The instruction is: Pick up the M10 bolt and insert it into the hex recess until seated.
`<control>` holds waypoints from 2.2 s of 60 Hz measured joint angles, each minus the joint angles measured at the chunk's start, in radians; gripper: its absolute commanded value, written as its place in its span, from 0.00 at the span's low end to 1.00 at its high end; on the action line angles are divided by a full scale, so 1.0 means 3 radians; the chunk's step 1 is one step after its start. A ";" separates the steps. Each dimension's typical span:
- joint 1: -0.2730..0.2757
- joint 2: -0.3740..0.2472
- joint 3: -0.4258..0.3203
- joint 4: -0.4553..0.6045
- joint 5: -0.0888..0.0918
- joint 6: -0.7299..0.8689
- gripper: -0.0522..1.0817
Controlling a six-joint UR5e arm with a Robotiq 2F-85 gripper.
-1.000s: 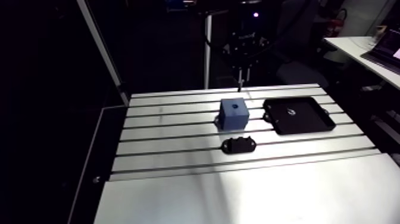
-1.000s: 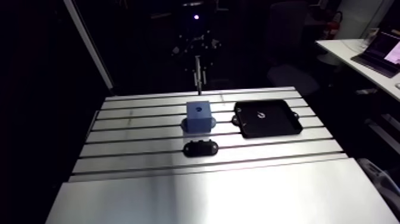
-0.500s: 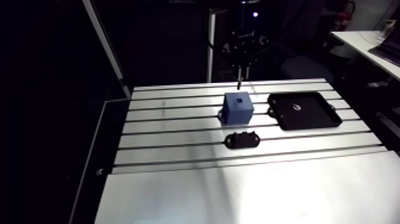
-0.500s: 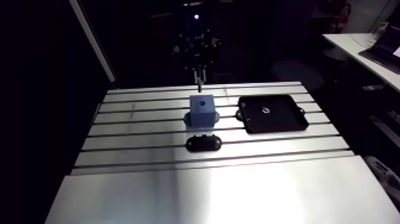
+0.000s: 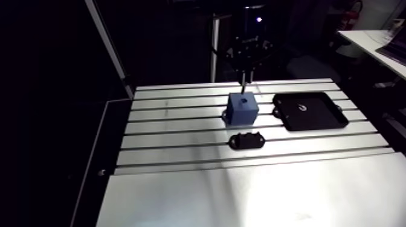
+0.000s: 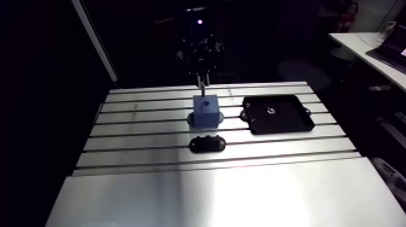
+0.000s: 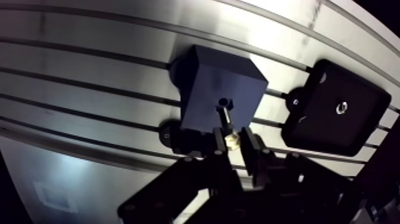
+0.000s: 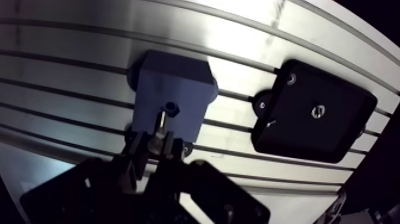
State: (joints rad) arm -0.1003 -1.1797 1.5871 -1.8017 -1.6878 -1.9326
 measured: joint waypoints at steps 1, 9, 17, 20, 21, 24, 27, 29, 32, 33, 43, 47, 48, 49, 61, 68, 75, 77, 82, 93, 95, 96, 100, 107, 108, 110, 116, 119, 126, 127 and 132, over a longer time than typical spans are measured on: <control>0.0000 0.0000 0.0003 -0.0003 -0.0001 -0.0001 0.88; 0.0000 0.0002 0.0025 -0.0020 -0.0004 -0.0009 0.88; 0.0000 0.0002 0.0045 -0.0042 -0.0006 -0.0014 0.88; 0.0000 0.0003 0.0050 -0.0050 -0.0006 -0.0015 0.88; 0.0000 0.0003 0.0052 -0.0052 -0.0006 -0.0016 0.88; 0.0000 0.0003 0.0056 -0.0058 -0.0006 -0.0017 0.88; 0.0000 0.0003 0.0059 -0.0064 -0.0006 -0.0019 0.88; 0.0000 0.0003 0.0061 -0.0066 -0.0006 -0.0019 0.88; 0.0000 0.0003 0.0062 -0.0070 -0.0006 -0.0021 0.88; 0.0001 0.0003 0.0062 -0.0071 -0.0006 -0.0021 0.88; 0.0000 -0.0002 0.0067 -0.0075 -0.0005 -0.0032 0.88; 0.0001 -0.0003 0.0068 -0.0076 -0.0004 -0.0039 0.88; 0.0001 -0.0004 0.0068 -0.0076 -0.0004 -0.0042 0.88; 0.0001 -0.0004 0.0069 -0.0076 -0.0004 -0.0045 0.88; 0.0001 -0.0006 0.0070 -0.0076 -0.0002 -0.0101 0.88; 0.0001 -0.0005 0.0074 -0.0076 -0.0001 -0.0145 0.88; 0.0002 -0.0002 0.0076 -0.0076 -0.0001 -0.0192 0.88; 0.0002 -0.0001 0.0077 -0.0077 -0.0001 -0.0203 0.88; 0.0002 0.0003 0.0078 -0.0076 -0.0001 -0.0227 0.88; 0.0002 0.0011 0.0080 -0.0077 -0.0002 -0.0251 0.88; 0.0002 0.0013 0.0081 -0.0077 -0.0003 -0.0253 0.88; 0.0002 0.0013 0.0081 -0.0077 -0.0004 -0.0254 0.88; 0.0002 0.0016 0.0081 -0.0077 -0.0007 -0.0256 0.88; 0.0001 0.0020 0.0081 -0.0084 -0.0012 -0.0263 0.88; 0.0001 0.0020 0.0081 -0.0086 -0.0012 -0.0265 0.88; 0.0001 0.0021 0.0081 -0.0088 -0.0012 -0.0267 0.88; -0.0001 0.0027 0.0081 -0.0095 -0.0012 -0.0273 0.88; -0.0002 0.0031 0.0082 -0.0098 -0.0012 -0.0276 0.88; -0.0003 0.0035 0.0083 -0.0102 -0.0013 -0.0278 0.88; -0.0003 0.0036 0.0083 -0.0103 -0.0013 -0.0278 0.88; -0.0003 0.0039 0.0082 -0.0108 -0.0015 -0.0279 0.88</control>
State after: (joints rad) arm -0.1012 -1.1680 1.6118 -1.8342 -1.6923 -2.0163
